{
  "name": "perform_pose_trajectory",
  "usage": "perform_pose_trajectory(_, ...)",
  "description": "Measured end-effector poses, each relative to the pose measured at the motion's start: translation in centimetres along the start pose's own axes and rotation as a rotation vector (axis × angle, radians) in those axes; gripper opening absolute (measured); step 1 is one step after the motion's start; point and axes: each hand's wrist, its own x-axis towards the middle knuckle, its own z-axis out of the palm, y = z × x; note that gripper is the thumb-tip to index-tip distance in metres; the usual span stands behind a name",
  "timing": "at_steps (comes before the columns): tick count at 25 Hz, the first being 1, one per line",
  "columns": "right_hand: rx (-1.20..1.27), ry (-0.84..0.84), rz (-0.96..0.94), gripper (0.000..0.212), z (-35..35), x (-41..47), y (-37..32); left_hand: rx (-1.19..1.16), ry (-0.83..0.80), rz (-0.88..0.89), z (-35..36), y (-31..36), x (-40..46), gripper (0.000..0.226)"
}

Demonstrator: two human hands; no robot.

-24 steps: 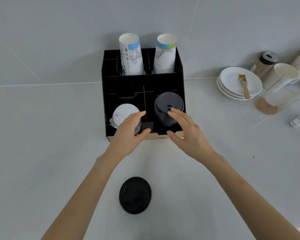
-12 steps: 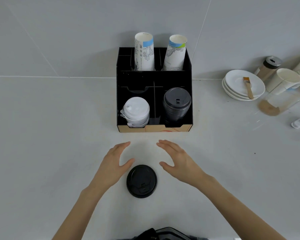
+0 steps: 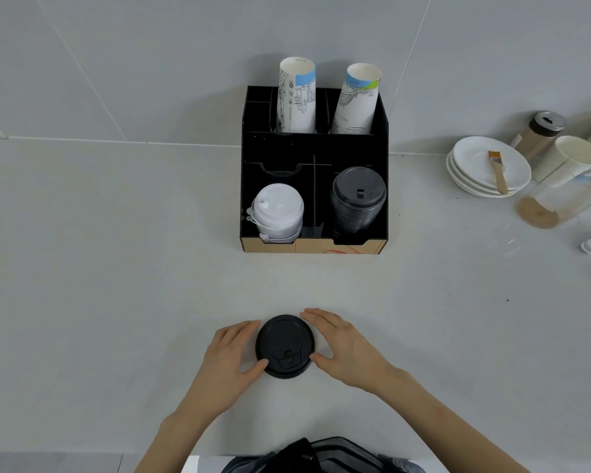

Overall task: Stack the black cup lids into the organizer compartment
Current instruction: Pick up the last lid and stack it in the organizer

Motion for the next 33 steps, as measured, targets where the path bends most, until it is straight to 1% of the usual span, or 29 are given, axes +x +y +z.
perform_pose_trajectory(5,0.015,-0.011,-0.023,0.058,0.5,0.2,-0.3,0.049,-0.026,0.032,0.4,0.1,-0.2,0.086)
perform_pose_trajectory(10,0.062,-0.003,-0.008,0.059,0.6,0.2,-0.3,0.037,-0.049,0.025,0.3,0.4,0.1,0.088)
perform_pose_trajectory(12,0.106,0.009,0.005,0.059,0.4,0.1,-0.3,-0.002,-0.055,0.034,0.1,0.6,0.3,0.083)
perform_pose_trajectory(13,0.129,0.020,0.012,0.059,0.2,0.1,-0.3,-0.034,-0.054,0.044,0.1,0.8,0.4,0.076)
perform_pose_trajectory(15,0.170,0.048,0.022,0.059,-0.4,0.0,-0.3,-0.093,-0.045,0.064,-0.2,1.2,0.8,0.060)
perform_pose_trajectory(16,0.185,0.064,0.026,0.058,-0.8,-0.1,-0.2,-0.112,-0.040,0.071,-0.4,1.4,1.1,0.058)
perform_pose_trajectory(18,0.209,0.099,0.034,0.058,-1.7,-0.1,-0.1,-0.134,-0.029,0.087,-0.9,2.1,1.6,0.059)
perform_pose_trajectory(22,0.242,0.171,0.027,0.058,-4.0,0.0,0.0,-0.145,-0.033,0.122,-1.8,3.8,3.1,0.067)
perform_pose_trajectory(26,0.248,0.256,0.008,0.056,-6.3,0.3,0.0,-0.134,0.007,0.168,-2.6,5.5,5.1,0.062)
perform_pose_trajectory(33,0.222,0.373,-0.023,0.056,-10.7,0.8,0.3,-0.112,0.052,0.270,-4.9,9.3,8.5,0.061)
